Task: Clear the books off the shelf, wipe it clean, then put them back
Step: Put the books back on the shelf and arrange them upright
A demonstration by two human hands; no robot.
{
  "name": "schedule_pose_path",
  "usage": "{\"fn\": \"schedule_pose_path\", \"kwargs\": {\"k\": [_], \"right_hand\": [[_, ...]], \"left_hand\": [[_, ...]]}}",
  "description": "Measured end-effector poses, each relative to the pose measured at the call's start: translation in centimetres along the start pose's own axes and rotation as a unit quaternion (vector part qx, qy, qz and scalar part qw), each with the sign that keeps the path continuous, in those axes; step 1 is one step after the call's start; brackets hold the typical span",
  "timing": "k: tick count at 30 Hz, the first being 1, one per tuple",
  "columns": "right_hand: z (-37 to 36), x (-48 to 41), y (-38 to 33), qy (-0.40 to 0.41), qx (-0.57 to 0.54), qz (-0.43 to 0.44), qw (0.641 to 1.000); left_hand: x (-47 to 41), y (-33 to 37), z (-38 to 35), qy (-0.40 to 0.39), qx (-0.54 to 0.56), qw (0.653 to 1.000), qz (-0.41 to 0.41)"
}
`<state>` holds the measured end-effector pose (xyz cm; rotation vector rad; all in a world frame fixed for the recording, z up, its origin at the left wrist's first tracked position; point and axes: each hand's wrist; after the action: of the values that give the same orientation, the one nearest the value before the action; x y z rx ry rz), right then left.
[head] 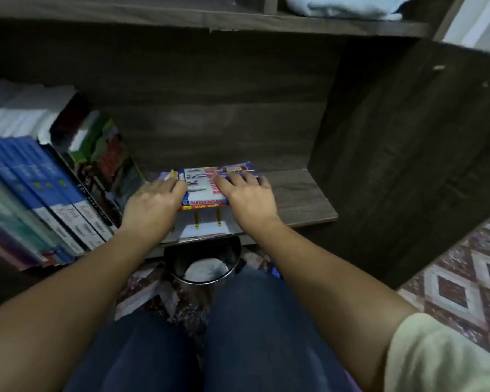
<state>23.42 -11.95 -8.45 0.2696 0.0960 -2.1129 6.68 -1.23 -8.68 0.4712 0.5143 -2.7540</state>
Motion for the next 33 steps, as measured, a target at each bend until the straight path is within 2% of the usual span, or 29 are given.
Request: {"fn": "schedule_pose_path", "kwargs": {"k": [2,3,6,10,13,17,22,27,29,33], "right_hand": [[-1.6,-0.7,-0.9,-0.026,0.017,0.012,0.999],[-2.4,-0.9,-1.3,-0.053,0.022,0.018,0.998],[-4.4,-1.8,-1.5,-0.175,0.005,0.026,0.984],[-4.3,-2.7,0.0,-0.263,-0.039,0.058,0.962],[-4.8,-2.4,0.7,-0.313,-0.082,0.041,0.945],[-6.5,-1.4,0.6,-0.272,-0.104,0.036,0.956],[-7.5,-1.3,0.3,-0.236,-0.075,0.03,0.968],[-5.9,-0.9,0.9,-0.268,-0.075,0.049,0.959],[-4.2,0.0,1.7,-0.259,-0.068,0.05,0.962],[-1.3,4.7,5.0,-0.159,-0.093,0.016,0.983]], "left_hand": [[0.9,-0.3,-1.8,-0.03,0.014,0.999,0.015],[1.5,-0.3,-2.9,-0.068,0.041,0.996,0.025],[3.1,-0.3,-5.8,-0.163,0.146,0.973,0.068],[3.1,-0.9,-6.6,-0.206,0.108,0.971,0.052],[3.4,-0.7,-6.9,-0.16,0.115,0.98,0.034],[3.6,0.1,-7.2,-0.147,0.128,0.979,0.058],[2.3,0.8,-6.5,-0.228,0.135,0.958,0.111],[0.6,1.9,-4.7,-0.297,0.089,0.942,0.128],[0.1,2.7,-3.6,-0.261,0.077,0.955,0.121],[-1.6,6.7,-1.2,-0.121,0.136,0.982,0.054]]}}
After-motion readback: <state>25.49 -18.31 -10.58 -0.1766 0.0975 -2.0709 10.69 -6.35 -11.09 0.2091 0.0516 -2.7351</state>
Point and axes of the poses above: each hand's wrist, its own x-axis away from the middle knuckle, its own z-axis out of the back of the hand, y = z × x, and after that the axes turned 14 degrees about -z, right-handed
